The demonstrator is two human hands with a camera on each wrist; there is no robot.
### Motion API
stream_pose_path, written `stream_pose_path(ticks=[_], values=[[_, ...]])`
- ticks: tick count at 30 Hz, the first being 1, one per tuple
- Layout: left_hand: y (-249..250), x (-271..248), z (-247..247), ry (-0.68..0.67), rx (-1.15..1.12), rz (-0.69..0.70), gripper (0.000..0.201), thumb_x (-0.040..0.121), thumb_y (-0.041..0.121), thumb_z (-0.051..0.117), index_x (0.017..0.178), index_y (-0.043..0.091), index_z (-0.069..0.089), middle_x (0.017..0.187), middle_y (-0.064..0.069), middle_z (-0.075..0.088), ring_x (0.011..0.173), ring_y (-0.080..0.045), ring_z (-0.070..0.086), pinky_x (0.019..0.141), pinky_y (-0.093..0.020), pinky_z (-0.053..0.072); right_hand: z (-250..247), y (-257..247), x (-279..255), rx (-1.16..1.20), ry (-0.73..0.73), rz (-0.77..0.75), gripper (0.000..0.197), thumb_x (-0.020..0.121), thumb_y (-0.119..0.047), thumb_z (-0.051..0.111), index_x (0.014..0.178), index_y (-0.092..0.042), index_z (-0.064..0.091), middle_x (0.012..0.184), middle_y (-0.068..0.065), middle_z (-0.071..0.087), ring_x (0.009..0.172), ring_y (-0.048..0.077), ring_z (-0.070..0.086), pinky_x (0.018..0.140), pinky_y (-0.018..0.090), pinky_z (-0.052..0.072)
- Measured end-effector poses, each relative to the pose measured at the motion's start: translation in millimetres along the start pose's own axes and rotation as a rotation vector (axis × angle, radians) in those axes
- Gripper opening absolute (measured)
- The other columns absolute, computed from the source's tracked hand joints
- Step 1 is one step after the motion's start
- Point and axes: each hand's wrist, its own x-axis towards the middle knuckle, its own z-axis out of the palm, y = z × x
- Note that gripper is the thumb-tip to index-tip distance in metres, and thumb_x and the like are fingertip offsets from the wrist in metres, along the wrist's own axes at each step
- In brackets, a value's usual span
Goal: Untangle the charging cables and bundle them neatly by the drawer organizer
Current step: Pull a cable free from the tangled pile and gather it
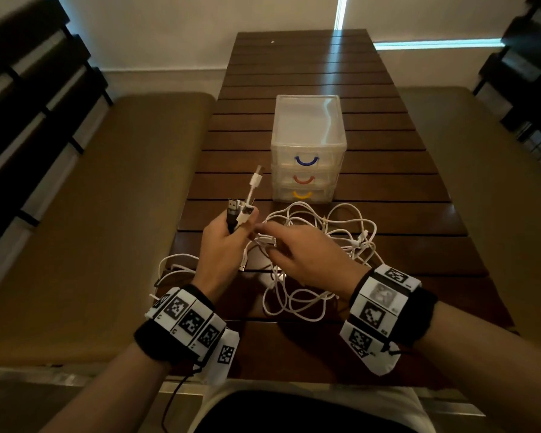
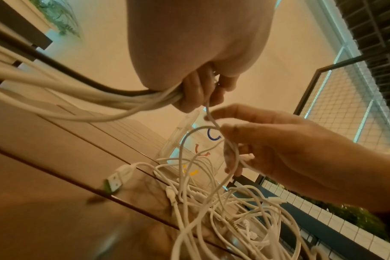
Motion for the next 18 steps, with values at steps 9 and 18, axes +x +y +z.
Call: stream_pose_path(ticks=[9,18], values=[[3,1,-5,0.076,-0.057,0.060,0.045,0.084,0.047,0.057,0.082,0.002,0.056,0.073,-0.005,0.052,0.066,-0.008,0.049,0.064,-0.014,0.043,3,-3,-6,-0.256,-0.096,-0.105,0.031,0.100,-0.031,0.045,0.127,-0.027,0.060,0.101,-0.002,0.060,0.083,0.017,0.058,0.059,0.026,0.035],[10,-1,0,-0.010,-0.189,-0.094,0.048,0.088,0.052,0.049,0.060,0.014,0.040,0.052,0.002,0.034,0.046,-0.011,0.032,0.049,-0.024,0.033,14,-2,-3,-0.225,0.032,-0.169,0.016,0.093,-0.022,0.063,0.096,-0.010,0.073,0.122,0.010,0.055,0.104,0.024,0.056,0.076,0.042,0.055]])
